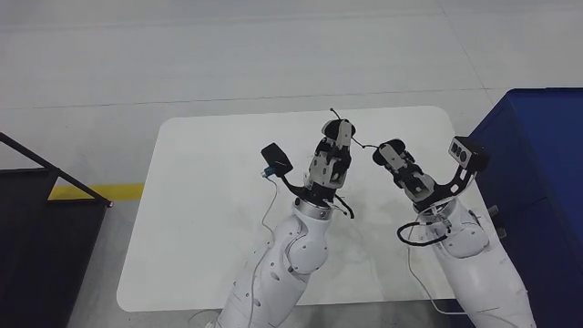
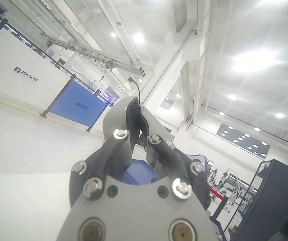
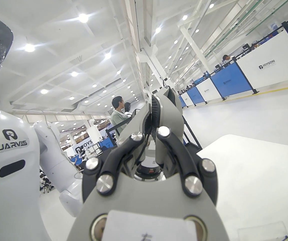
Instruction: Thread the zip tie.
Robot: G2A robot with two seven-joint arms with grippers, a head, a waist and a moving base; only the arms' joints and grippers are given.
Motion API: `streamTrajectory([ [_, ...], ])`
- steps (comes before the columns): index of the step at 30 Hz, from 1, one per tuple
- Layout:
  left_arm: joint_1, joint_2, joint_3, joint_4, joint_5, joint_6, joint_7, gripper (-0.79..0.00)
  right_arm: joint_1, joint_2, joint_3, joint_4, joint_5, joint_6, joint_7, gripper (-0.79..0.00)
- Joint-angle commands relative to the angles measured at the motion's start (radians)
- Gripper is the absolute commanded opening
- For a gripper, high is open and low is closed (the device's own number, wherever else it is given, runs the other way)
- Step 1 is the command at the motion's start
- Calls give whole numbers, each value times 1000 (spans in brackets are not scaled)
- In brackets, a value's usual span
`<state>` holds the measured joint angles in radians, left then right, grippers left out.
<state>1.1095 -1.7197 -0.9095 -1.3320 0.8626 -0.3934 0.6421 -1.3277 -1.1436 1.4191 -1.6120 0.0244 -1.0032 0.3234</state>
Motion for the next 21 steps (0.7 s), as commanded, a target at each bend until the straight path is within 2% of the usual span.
streamTrajectory([
  [1,2,0,0,2,5,-5,0,-785,1,-3,-4,4,-28,-7,-19,-785],
  [11,11,2,-10,-2,22,-48,0,-785,6,-19,0,-14,-243,-9,-152,-785],
  [21,14,3,-17,-3,48,-47,-2,-785,3,-22,-25,-5,-300,-9,-221,-785],
])
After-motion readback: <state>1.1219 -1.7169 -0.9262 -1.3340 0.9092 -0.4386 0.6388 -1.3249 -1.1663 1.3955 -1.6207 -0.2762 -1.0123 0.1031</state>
